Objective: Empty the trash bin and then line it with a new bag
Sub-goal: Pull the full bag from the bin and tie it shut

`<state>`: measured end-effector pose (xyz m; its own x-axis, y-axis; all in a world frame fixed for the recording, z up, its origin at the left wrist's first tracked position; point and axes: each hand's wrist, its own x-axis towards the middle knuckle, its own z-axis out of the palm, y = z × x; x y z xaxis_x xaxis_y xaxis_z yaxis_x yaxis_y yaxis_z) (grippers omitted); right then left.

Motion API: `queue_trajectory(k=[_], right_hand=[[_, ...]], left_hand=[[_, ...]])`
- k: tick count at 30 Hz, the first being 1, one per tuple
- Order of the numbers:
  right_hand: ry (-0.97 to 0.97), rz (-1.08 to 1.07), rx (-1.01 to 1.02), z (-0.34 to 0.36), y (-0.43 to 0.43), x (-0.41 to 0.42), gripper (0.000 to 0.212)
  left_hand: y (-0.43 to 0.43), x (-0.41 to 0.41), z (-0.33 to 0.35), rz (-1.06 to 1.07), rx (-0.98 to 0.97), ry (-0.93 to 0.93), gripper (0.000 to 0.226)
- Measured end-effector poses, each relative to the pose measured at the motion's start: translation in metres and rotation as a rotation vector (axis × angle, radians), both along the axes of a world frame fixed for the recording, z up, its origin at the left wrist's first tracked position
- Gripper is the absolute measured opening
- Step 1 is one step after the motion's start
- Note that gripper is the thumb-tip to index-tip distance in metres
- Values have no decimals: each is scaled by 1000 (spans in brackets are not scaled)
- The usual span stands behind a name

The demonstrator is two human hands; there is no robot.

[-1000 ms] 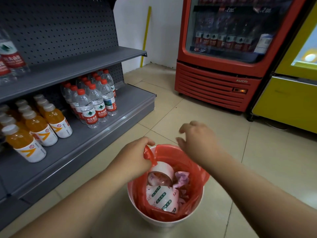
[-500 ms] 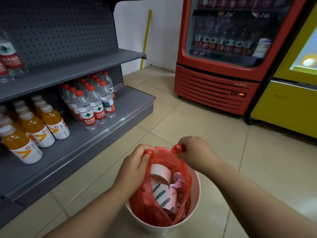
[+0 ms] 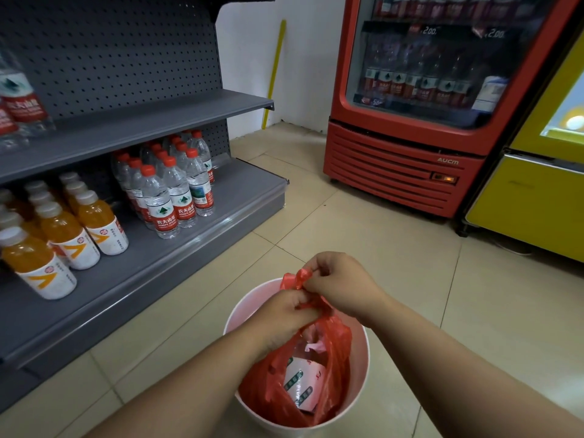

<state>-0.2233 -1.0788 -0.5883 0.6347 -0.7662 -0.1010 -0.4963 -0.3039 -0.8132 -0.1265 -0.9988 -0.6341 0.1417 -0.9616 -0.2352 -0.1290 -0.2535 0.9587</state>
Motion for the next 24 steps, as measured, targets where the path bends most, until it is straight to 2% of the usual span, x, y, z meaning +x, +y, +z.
queue_trajectory(k=[2, 4, 6, 8, 10, 12, 14, 17, 19, 21, 22, 24], right_hand=[[8, 31, -155, -1, -3, -2, 16], [-52, 48, -200, -7, -9, -12, 16], [12, 155, -152, -16, -12, -19, 27], [91, 220, -119, -27, -8, -18, 25], [-16, 157, -31, -39, -6, -14, 24], [-225, 21, 187, -48, -6, -11, 20], [-356, -118, 318, -59, -8, -10, 18], [-419, -192, 399, -79, -4, -4, 16], [-384, -108, 444, -90, -2, -3, 36], [-332, 74, 490, -93, 0, -7, 62], [-260, 155, 467, -93, 1, -9, 68], [-31, 260, 189, -92, 5, -11, 63]], left_hand=[[-3, 0, -3, 35, 1, 50, 21], [-4, 3, -4, 124, -3, 91, 19], [-6, 7, -7, 195, 0, 142, 21], [-6, 10, -12, 219, 0, 174, 24], [-3, 11, -11, 196, 9, 207, 24], [-1, 12, -13, 168, -8, 233, 23], [2, 12, -14, 164, -13, 170, 32], [3, 11, -20, 179, -40, -85, 33], [4, 10, -23, 245, -90, -131, 30], [3, 8, -24, 310, -126, -114, 27], [2, 8, -23, 330, -138, -110, 25], [0, 7, -24, 375, -136, -150, 23]])
